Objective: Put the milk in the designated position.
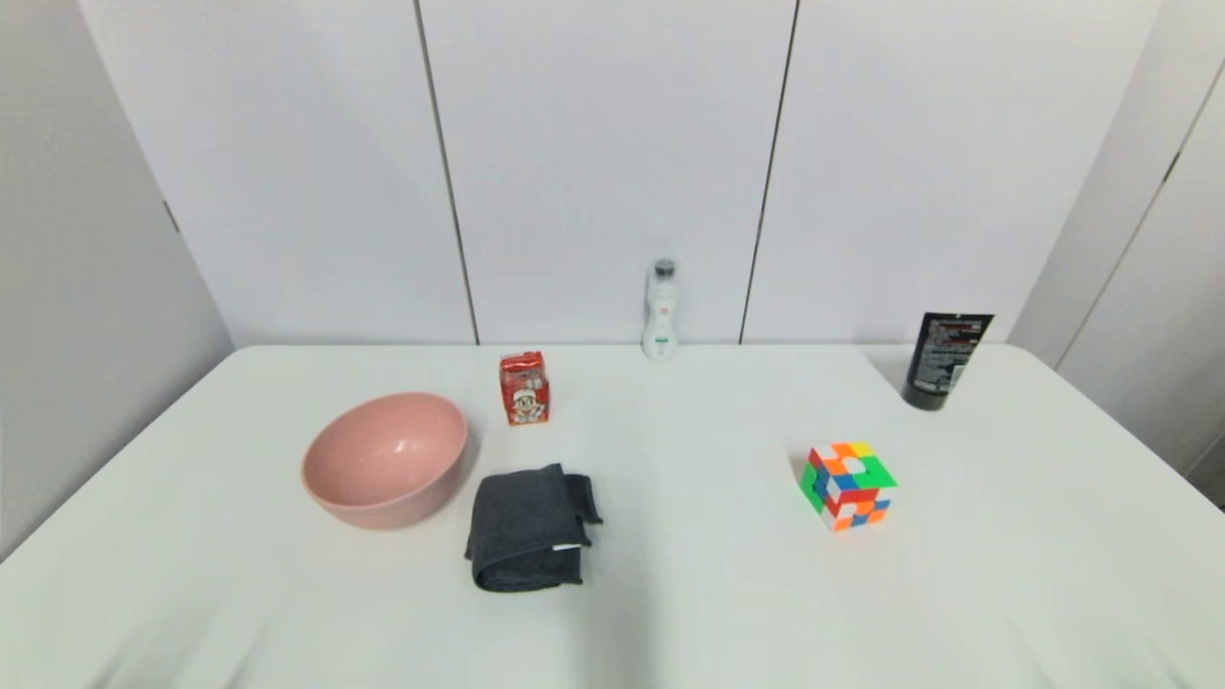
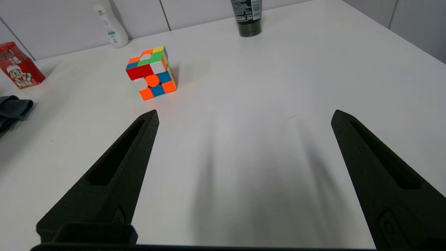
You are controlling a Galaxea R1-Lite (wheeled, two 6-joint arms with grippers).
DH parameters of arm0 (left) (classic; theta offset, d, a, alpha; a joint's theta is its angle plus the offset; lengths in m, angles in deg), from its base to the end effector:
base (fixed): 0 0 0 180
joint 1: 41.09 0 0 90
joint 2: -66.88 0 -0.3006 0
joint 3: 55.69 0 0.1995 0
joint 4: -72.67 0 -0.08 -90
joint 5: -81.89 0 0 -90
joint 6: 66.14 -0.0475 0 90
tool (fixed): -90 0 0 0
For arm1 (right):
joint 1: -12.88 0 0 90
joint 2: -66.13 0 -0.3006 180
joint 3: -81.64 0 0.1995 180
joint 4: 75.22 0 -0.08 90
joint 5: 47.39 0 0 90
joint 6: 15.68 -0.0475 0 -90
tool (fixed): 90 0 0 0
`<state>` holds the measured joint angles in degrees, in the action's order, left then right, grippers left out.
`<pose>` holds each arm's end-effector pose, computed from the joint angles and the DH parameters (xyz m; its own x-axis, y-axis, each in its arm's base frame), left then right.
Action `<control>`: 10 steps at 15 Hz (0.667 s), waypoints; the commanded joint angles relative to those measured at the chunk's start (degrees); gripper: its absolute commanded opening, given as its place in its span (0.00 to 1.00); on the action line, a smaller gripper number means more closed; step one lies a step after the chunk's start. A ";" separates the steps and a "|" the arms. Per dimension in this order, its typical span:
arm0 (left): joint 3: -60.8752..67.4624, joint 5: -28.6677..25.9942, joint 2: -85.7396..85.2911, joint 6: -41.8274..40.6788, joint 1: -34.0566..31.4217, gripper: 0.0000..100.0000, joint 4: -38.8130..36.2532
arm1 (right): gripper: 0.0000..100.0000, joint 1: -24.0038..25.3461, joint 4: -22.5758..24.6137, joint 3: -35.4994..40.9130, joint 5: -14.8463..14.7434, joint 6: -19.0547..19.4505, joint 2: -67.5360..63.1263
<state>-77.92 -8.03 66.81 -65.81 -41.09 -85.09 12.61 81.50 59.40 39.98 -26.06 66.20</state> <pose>0.0115 0.0001 0.0755 1.0000 0.0014 0.0010 -0.0014 1.0000 -0.0058 0.0114 -0.0022 0.0732 0.9986 -0.0506 -0.0169 0.0528 0.9824 0.1794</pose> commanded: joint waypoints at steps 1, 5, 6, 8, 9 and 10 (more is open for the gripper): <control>0.00 0.01 0.07 0.02 0.00 1.00 0.00 | 1.00 0.00 -0.01 0.00 0.00 -0.07 -0.07; 0.00 0.01 -0.01 0.20 -0.09 1.00 0.00 | 1.00 0.00 -0.01 0.00 0.00 -0.07 -0.07; 0.00 0.01 -0.01 0.20 -0.09 1.00 0.00 | 1.00 0.00 -0.01 0.00 0.00 -0.07 -0.07; -0.09 0.10 0.07 0.20 -0.18 1.00 0.26 | 1.00 0.00 -0.01 0.00 0.00 -0.07 -0.07; -0.18 0.10 0.51 0.20 -0.18 1.00 0.44 | 1.00 0.00 -0.01 0.00 0.00 -0.07 -0.07; -0.26 0.19 3.59 0.20 -0.26 1.00 0.62 | 1.00 0.00 -0.01 0.00 0.00 -0.07 -0.07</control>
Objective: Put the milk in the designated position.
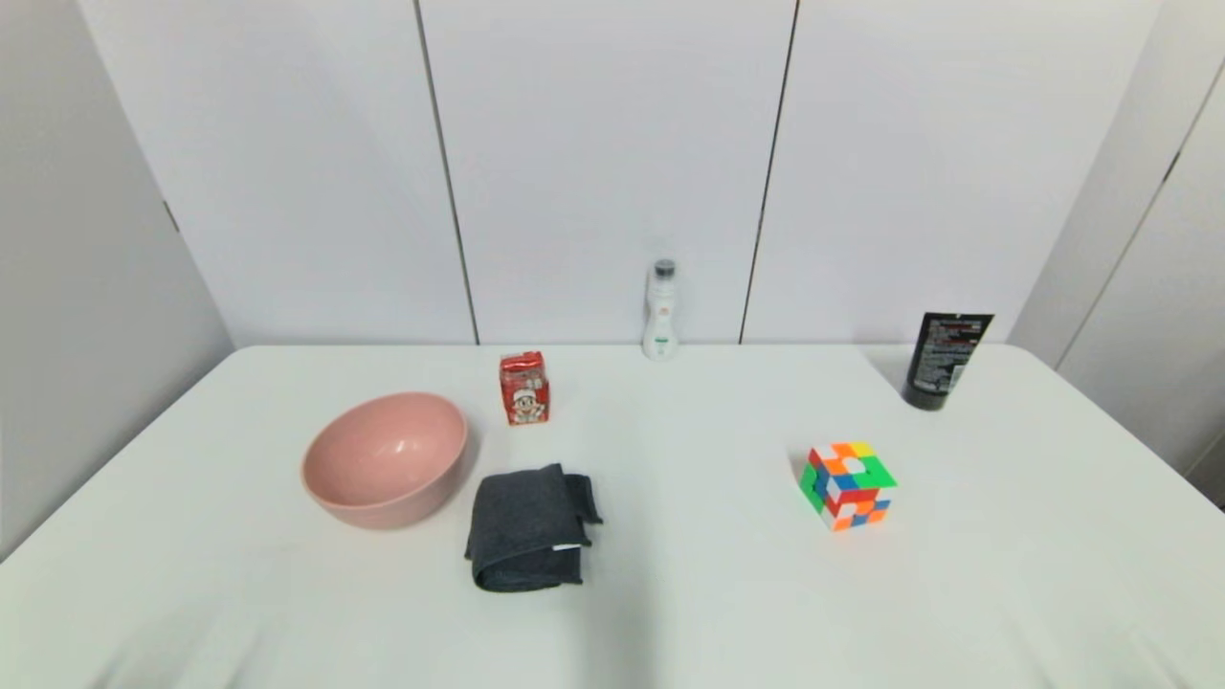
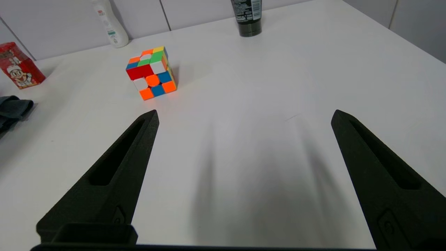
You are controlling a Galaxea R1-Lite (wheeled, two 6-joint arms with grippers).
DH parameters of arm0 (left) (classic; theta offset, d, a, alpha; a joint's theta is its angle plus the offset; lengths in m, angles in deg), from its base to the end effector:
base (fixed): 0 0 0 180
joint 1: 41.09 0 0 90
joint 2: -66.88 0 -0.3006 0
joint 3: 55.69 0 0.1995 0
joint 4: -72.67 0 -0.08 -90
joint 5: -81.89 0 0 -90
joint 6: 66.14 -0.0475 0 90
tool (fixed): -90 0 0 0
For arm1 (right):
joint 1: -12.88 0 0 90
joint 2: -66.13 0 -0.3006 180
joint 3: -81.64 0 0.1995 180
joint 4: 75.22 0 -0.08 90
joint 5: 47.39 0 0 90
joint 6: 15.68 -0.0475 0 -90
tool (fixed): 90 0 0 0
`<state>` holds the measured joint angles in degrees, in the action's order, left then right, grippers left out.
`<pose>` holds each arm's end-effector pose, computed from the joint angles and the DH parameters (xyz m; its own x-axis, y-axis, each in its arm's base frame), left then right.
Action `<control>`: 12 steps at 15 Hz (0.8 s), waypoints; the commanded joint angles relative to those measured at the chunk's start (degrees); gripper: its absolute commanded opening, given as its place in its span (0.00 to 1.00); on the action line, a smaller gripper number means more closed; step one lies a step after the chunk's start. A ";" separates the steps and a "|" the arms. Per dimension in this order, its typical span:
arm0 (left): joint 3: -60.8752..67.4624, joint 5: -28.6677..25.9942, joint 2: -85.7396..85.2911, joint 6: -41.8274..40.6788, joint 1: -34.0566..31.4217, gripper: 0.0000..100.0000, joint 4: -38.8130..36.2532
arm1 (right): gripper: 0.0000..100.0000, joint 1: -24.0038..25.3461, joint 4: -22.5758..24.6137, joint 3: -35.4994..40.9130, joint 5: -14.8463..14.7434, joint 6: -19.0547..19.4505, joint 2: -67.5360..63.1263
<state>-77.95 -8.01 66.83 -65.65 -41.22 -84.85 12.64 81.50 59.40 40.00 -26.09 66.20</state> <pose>0.0115 0.0001 0.0751 1.0000 0.0040 -0.0030 -0.0040 1.0000 -0.0085 0.0114 -0.0022 0.0732 0.9986 -0.0497 -0.0169 0.0520 0.9823 0.1799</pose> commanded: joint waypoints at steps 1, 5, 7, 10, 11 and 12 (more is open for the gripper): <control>-3.93 0.34 11.12 -0.93 -1.01 1.00 -1.03 | 1.00 -0.02 -0.01 0.00 -0.03 -0.05 -0.07; -20.54 -2.91 31.34 -14.64 -2.68 1.00 -1.83 | 1.00 -0.02 -0.01 0.00 -0.03 -0.05 -0.07; -30.65 -13.37 45.14 -20.09 -0.48 1.00 -1.91 | 1.00 -0.02 -0.01 0.00 -0.03 -0.05 -0.07; -41.37 -24.53 61.13 -24.57 3.21 1.00 -1.74 | 1.00 -0.02 -0.01 0.00 -0.03 -0.05 -0.07; -43.66 -25.76 65.70 -25.71 5.67 1.00 -2.09 | 1.00 -0.02 -0.01 0.00 -0.03 -0.05 -0.07; -46.91 -26.20 71.50 -26.33 8.66 1.00 -2.18 | 1.00 -0.02 -0.01 0.00 -0.03 -0.05 -0.07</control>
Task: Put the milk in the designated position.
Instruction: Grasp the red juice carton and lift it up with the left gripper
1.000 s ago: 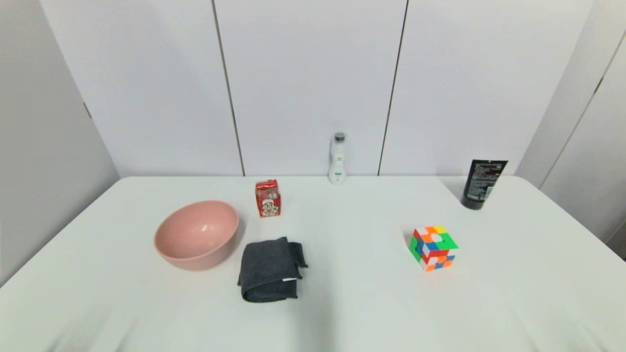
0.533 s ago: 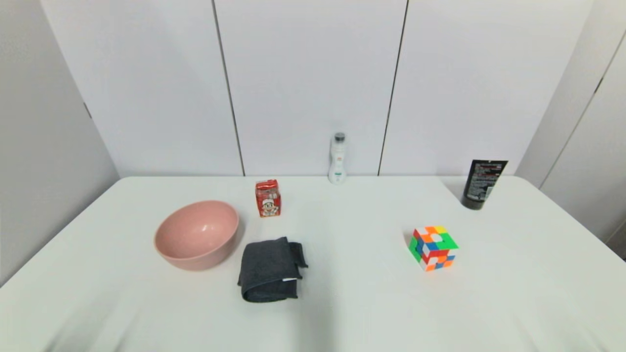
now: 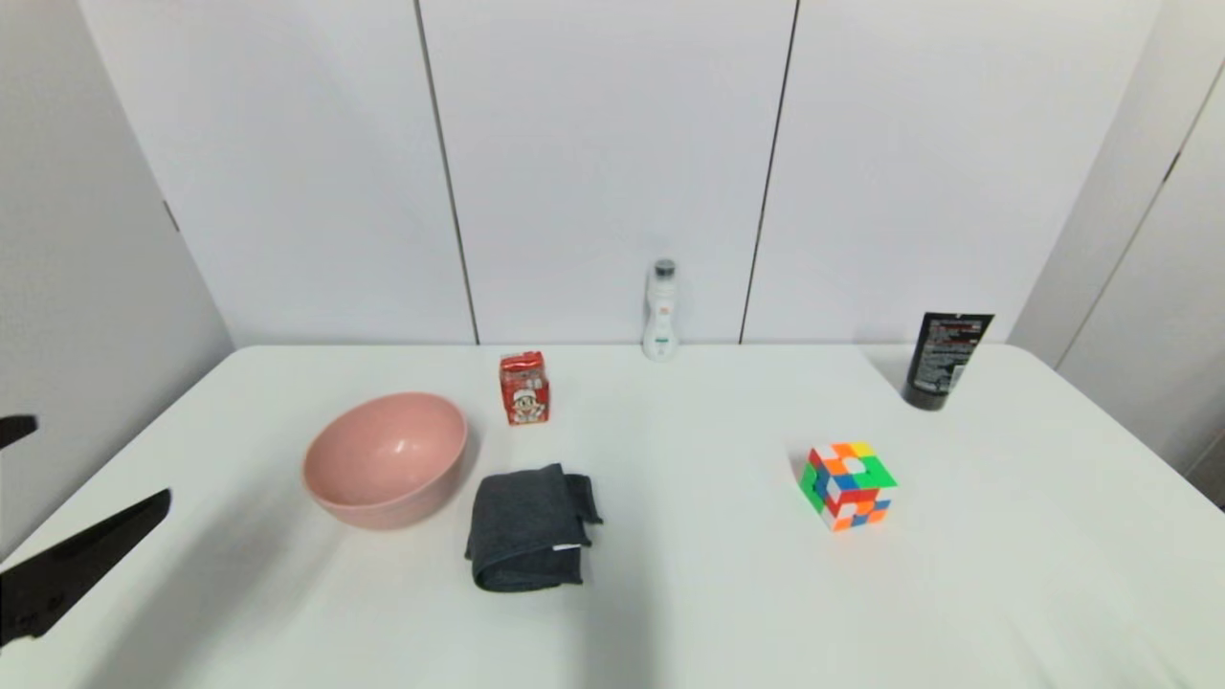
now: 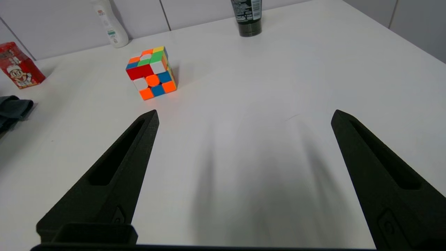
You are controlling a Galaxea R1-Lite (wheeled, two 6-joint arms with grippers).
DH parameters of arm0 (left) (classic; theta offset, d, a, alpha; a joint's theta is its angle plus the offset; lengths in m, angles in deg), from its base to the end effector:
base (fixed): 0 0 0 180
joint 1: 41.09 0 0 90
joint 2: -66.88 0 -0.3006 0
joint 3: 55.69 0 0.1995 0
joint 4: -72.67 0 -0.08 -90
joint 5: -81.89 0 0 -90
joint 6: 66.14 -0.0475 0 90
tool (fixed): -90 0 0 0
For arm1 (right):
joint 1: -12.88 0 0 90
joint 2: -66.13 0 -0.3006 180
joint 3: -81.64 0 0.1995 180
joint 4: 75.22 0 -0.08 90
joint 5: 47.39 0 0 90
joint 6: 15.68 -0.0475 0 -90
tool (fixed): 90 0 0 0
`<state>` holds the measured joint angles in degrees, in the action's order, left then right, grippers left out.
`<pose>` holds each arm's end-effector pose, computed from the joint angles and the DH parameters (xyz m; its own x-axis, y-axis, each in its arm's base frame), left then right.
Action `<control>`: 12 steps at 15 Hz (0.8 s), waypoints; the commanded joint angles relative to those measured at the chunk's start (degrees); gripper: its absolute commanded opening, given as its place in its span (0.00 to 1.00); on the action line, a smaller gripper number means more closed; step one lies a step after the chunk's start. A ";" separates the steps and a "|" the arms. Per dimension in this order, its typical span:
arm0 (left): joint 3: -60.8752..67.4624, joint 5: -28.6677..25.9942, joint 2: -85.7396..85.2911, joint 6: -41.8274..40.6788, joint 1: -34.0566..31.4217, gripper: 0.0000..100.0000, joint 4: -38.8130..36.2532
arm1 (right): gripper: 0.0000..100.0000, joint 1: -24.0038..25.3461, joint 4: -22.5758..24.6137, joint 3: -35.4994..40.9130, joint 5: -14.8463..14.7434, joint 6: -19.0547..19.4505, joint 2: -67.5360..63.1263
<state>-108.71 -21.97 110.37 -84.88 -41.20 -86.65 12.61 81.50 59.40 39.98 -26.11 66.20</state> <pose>0.1024 -0.0112 0.2155 0.9530 -0.2377 -0.1877 0.2829 0.9200 0.2713 0.0114 -0.0022 0.0732 0.9986 -0.0506 -0.0169 0.0528 0.9822 0.1802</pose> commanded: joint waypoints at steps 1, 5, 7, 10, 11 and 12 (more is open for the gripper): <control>-19.49 -13.30 32.72 -7.19 11.10 1.00 -0.37 | 1.00 0.00 -0.01 0.00 0.00 -0.02 -0.07; -32.06 -15.14 48.45 -12.38 14.26 1.00 -0.37 | 1.00 0.00 -0.01 0.00 0.00 -0.02 -0.07; -36.72 -16.37 54.16 -13.08 14.26 1.00 -0.37 | 1.00 0.00 -0.01 0.00 0.00 -0.02 -0.07; -42.70 -16.81 62.95 -12.99 14.17 1.00 -0.46 | 1.00 0.00 -0.01 0.00 0.00 -0.02 -0.07; -44.19 -16.90 65.41 -12.64 14.08 1.00 -0.46 | 1.00 0.00 -0.01 0.00 0.00 -0.02 -0.07; -45.33 -16.90 68.23 -12.46 14.00 1.00 -0.37 | 1.00 0.00 -0.01 0.00 0.00 -0.02 -0.07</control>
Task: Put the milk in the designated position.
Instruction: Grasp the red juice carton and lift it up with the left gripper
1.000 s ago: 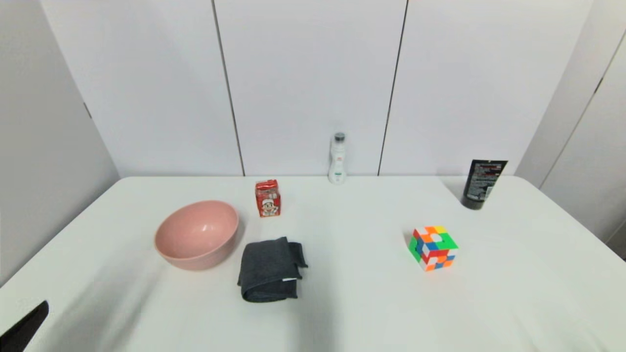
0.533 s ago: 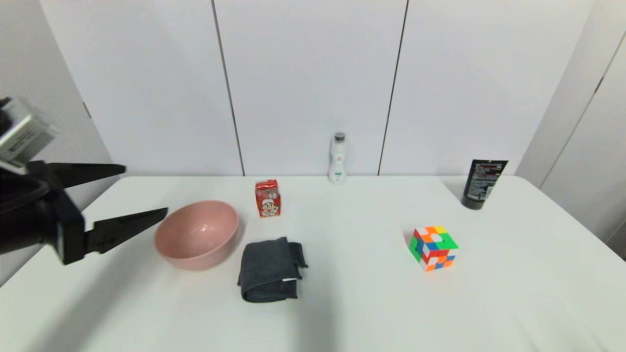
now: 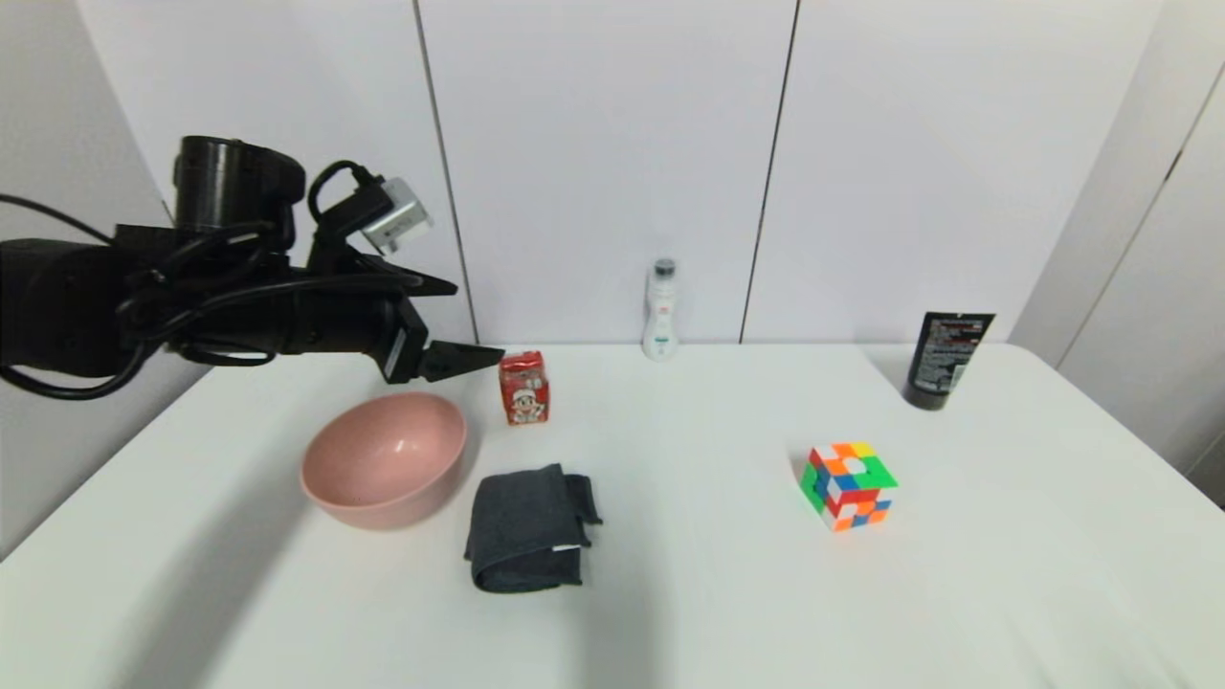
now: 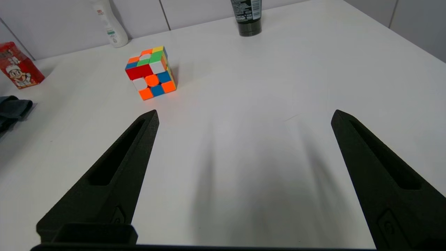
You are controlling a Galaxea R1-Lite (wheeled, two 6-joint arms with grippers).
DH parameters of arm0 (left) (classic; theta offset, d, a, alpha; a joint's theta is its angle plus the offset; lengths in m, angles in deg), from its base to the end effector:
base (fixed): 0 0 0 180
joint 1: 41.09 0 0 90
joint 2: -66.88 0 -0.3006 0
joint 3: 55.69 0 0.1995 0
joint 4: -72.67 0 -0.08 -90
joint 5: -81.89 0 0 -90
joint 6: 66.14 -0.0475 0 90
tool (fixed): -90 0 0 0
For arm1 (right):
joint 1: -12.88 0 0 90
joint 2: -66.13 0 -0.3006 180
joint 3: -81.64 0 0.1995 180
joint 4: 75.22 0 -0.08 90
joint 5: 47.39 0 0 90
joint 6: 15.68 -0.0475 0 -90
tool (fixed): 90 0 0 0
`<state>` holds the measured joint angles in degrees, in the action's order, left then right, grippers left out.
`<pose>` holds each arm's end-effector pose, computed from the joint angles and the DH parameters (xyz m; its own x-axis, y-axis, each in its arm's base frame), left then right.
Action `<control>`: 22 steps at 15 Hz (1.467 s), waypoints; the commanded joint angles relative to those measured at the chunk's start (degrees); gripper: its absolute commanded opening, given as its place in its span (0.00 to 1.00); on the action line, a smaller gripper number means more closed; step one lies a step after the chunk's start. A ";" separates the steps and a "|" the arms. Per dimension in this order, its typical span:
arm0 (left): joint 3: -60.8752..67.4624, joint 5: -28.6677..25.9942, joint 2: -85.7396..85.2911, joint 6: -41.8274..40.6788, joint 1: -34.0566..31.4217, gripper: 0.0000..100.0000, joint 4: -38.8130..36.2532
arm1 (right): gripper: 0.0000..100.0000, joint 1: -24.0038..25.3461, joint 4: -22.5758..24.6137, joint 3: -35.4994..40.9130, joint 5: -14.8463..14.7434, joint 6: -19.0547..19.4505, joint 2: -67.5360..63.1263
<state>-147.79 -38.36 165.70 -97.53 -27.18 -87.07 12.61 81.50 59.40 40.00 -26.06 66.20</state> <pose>0.3360 -0.1079 0.2188 0.6261 -0.6741 -0.3919 0.7786 0.5668 0.2691 0.0114 -0.0022 0.0732 0.9986 -0.0502 -0.0169 0.0525 0.9824 0.1794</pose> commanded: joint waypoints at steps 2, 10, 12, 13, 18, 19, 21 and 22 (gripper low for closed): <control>-8.27 -0.86 16.85 0.37 -0.37 1.00 0.04 | 1.00 0.00 -0.01 0.00 -0.03 -0.07 -0.07; -15.92 -0.94 26.60 2.30 -0.64 1.00 0.66 | 1.00 0.00 -0.01 0.00 -0.03 -0.07 -0.07; -16.44 -0.94 27.83 2.30 -0.64 1.00 0.66 | 1.00 0.00 -0.01 0.00 -0.03 -0.07 -0.07; -16.53 -0.86 28.27 2.30 -0.64 1.00 0.66 | 1.00 0.00 -0.01 0.00 -0.03 -0.07 -0.07; -17.59 -0.94 29.06 2.12 -0.64 0.00 0.48 | 1.00 0.00 -0.01 0.00 -0.03 -0.07 -0.07; -17.67 -0.94 29.15 2.12 -0.64 0.00 0.48 | 1.00 0.00 -0.01 0.00 -0.03 -0.07 -0.07; -17.67 -0.94 29.06 2.21 -0.64 0.00 0.48 | 1.00 0.00 -0.01 0.00 -0.03 -0.07 -0.07; -17.67 -0.94 28.98 2.21 -0.64 0.00 0.48 | 1.00 0.00 -0.01 0.00 -0.03 -0.07 -0.07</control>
<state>-165.44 -39.14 195.05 -95.17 -27.81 -86.57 12.61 81.50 59.40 39.98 -26.09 66.20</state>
